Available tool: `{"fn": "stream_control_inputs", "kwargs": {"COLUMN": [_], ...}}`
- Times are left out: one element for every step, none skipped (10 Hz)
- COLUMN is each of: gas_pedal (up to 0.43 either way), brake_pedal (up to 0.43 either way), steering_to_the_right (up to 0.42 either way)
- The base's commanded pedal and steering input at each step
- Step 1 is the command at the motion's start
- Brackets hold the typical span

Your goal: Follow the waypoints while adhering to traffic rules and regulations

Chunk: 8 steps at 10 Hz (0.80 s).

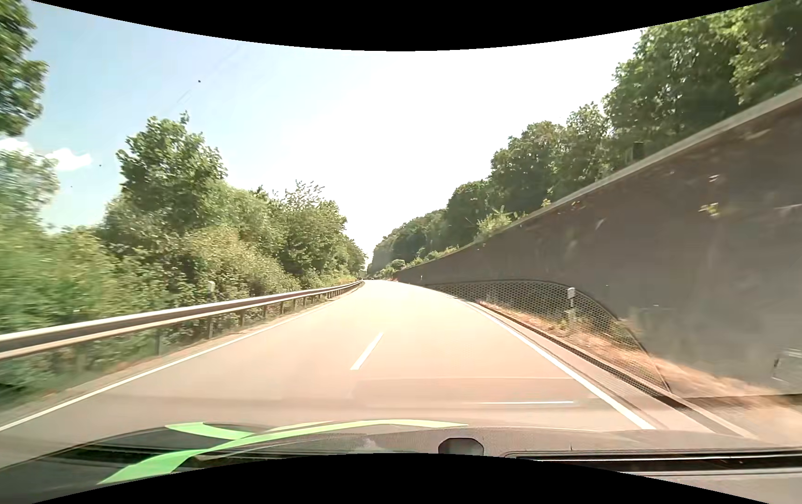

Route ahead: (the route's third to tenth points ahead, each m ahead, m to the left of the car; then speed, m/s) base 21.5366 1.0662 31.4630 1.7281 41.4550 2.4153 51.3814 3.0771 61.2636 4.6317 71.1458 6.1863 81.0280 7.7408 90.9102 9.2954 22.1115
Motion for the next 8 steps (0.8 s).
{"fn": "stream_control_inputs", "kwargs": {"gas_pedal": [0.24,0.209,0.209,0.209,0.209,0.22,0.22,0.22], "brake_pedal": [0.0,0.0,0.0,0.0,0.0,0.0,0.0,0.0], "steering_to_the_right": [-0.016,-0.015,-0.016,-0.015,-0.015,-0.015,-0.015,-0.014]}}
